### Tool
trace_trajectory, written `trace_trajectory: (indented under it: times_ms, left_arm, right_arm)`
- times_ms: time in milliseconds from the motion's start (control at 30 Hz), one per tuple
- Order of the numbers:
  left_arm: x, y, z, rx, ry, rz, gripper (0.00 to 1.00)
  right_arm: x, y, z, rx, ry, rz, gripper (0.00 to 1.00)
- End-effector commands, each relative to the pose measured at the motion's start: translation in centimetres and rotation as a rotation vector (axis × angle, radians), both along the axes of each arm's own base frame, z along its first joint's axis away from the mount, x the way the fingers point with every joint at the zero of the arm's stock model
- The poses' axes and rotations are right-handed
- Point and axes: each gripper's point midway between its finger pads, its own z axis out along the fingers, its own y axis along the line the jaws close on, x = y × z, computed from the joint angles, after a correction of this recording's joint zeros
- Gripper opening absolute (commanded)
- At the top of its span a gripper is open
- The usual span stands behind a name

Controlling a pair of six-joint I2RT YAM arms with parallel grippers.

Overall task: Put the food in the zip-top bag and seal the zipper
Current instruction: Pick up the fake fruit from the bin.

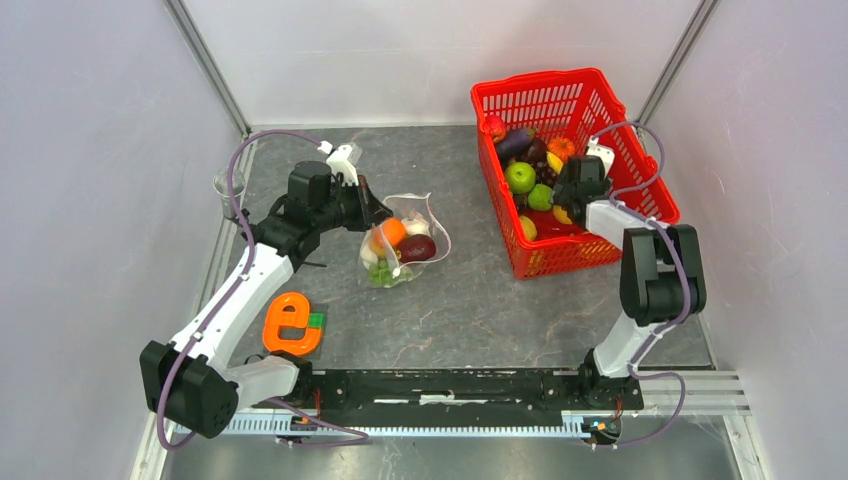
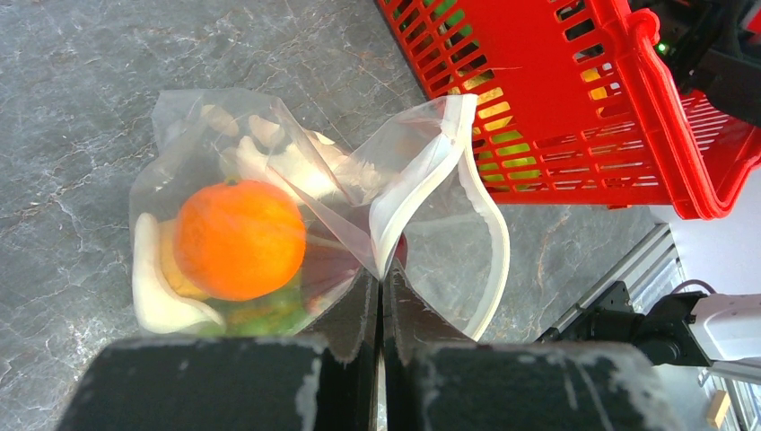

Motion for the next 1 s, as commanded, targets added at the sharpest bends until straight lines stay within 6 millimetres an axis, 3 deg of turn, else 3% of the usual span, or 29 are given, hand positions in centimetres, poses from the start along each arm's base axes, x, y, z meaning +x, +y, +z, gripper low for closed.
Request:
trace_trajectory:
  times_ms: [0,233,333,467,633,967]
  left_arm:
    - [0.6,-0.6,1.5,-0.041,-0.050,-0.004,0.04]
    - [0.8,-0.7,1.5,-0.045,-0.045,-0.007,0.04]
    - [0.8,-0.8,1.4,-0.047,-0.043,-0.010,0.04]
    - [0.8,-0.9,1.4,-0.050,-0.041,-0.010,0.04]
    - [0.8,-0.9,1.3,-0.050,-0.040,-0.010,0.04]
    - [0.7,-1.1,1.3,-0.062,-0.032,-0.019,0.04]
  right_arm:
    - [0.2,1.0,5.2,0.040,-0.155,0.066,0.57]
    - [-1.8,1.8,11.3,0.068,-0.294,0.116,0.56]
    - [-2.6,3.1,13.8,0.105,-0.379,0.185,0.56]
    - [-3.8,4.2,14.9,0.136,-0.396,0.245,0.56]
    - [-4.8,8.0,16.7,0.267,-0.454,0.416,0.57]
    - [-8.3,14.0,25.3,0.426,-0.682,0.732,0.58]
